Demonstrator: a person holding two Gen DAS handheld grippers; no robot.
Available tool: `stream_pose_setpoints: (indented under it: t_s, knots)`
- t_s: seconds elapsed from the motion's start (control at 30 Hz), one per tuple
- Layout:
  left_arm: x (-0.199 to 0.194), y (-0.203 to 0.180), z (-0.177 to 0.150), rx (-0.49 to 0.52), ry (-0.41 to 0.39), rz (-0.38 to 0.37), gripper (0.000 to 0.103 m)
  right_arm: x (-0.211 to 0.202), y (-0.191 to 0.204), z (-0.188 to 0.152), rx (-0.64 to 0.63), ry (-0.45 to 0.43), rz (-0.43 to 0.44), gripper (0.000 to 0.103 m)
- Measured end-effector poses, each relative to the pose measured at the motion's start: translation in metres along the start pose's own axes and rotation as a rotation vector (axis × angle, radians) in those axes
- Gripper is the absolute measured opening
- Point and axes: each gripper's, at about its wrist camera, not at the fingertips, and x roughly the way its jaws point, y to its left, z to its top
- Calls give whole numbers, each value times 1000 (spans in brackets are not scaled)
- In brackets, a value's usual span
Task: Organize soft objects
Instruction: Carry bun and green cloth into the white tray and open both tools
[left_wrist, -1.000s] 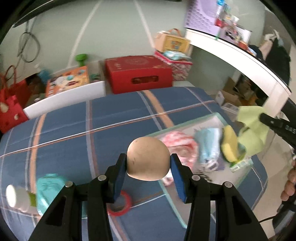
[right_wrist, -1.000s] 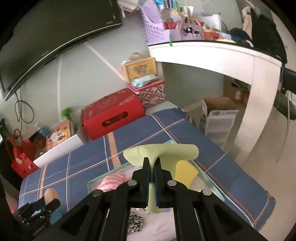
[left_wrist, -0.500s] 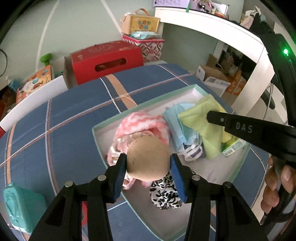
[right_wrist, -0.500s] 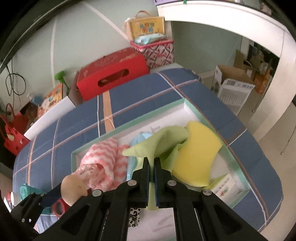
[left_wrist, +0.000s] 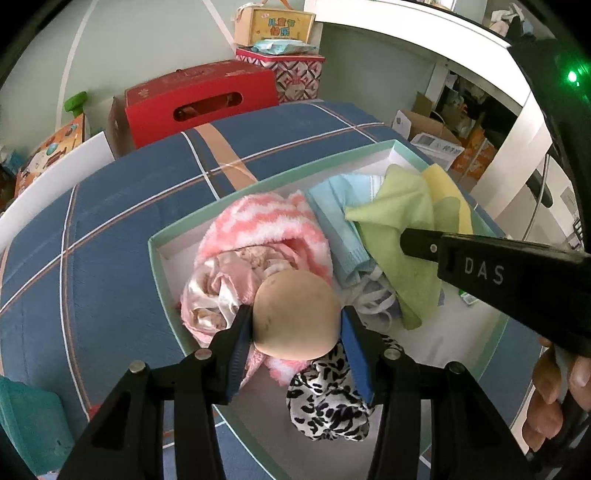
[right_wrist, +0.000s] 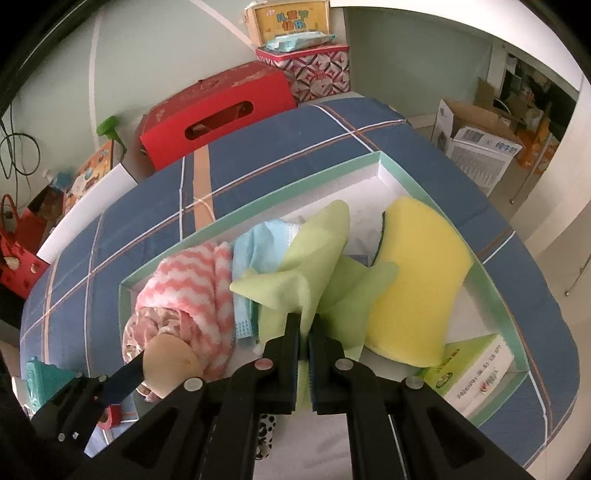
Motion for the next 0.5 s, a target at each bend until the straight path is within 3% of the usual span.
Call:
stream_pose_setpoints:
  t_s: [0.13, 0.23, 0.37, 0.43, 0.5]
  knots:
    - [0, -2, 1, 1, 21, -4, 51, -4, 3, 1, -9, -9, -9, 6]
    - [-5, -2, 3, -29, 40, -40, 63, -13, 3, 2, -13, -30, -19, 6]
    - [-17, -6, 4, -20, 38, -44, 67, -24, 4, 5, -17, -51, -28, 6]
    - [-22, -7, 5, -12, 34, -39, 83, -30, 4, 6, -18, -60, -33, 11]
    - [-28, -7, 5, -13, 30, -41, 84, -35, 4, 6, -19, -68, -40, 18]
